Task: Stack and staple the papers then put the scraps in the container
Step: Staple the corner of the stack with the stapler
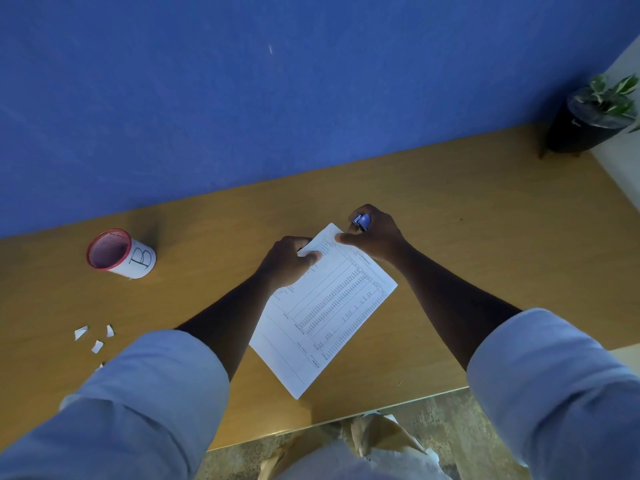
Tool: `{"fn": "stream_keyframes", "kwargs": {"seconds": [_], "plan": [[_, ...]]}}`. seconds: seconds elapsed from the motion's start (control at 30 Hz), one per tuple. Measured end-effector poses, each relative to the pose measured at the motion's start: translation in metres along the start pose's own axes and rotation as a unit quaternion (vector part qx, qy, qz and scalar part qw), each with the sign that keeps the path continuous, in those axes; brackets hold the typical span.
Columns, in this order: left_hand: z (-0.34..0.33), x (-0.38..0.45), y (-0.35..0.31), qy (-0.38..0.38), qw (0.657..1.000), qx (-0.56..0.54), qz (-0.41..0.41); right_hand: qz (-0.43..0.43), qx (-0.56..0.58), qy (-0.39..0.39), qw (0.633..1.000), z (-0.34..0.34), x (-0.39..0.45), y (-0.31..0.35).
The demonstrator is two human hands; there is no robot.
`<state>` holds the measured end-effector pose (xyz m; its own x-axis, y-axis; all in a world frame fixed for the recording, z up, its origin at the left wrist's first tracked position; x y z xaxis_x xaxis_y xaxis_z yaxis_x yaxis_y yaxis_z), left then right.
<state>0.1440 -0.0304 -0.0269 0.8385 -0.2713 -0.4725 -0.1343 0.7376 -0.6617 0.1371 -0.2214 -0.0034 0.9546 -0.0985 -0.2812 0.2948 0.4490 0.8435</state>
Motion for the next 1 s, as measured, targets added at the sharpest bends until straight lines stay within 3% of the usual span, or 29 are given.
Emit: {"fn": "stream_keyframes", "kwargs": {"seconds": [0.13,0.3,0.57,0.7,0.83,1.0], "plan": [[0.010,-0.003,-0.007,-0.051,0.998,0.025,-0.014,-0.041,0.068,-0.046,0.996,0.006,0.000,0.002],[0.016,-0.007,-0.023,-0.118,0.986,0.106,-0.045,-0.071,0.161,-0.024,0.984,-0.011,-0.005,0.011],[0.019,-0.012,-0.043,-0.174,0.961,0.196,-0.088,-0.131,0.178,-0.070,0.973,-0.016,-0.001,0.006],[0.015,-0.013,-0.039,-0.145,0.975,0.133,-0.100,-0.124,0.169,-0.053,0.976,-0.015,0.000,0.003],[0.009,-0.013,-0.034,-0.062,0.991,-0.023,-0.117,-0.074,0.157,-0.026,0.984,-0.012,-0.001,0.008],[0.021,-0.005,-0.032,-0.065,0.980,-0.111,-0.153,-0.010,0.132,0.037,0.990,-0.014,-0.003,0.022]]}}
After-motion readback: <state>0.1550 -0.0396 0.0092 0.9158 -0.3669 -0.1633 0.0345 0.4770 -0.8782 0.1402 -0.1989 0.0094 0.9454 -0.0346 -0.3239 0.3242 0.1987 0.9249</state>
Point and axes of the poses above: each hand's wrist, its own x-axis towards the middle knuckle, its own z-axis out of the back of the hand, y = z × x, the point moved 10 cm from there along x, towards the middle knuckle, and after that the axes turned 4 degrees about z, right-handed, at the moved point
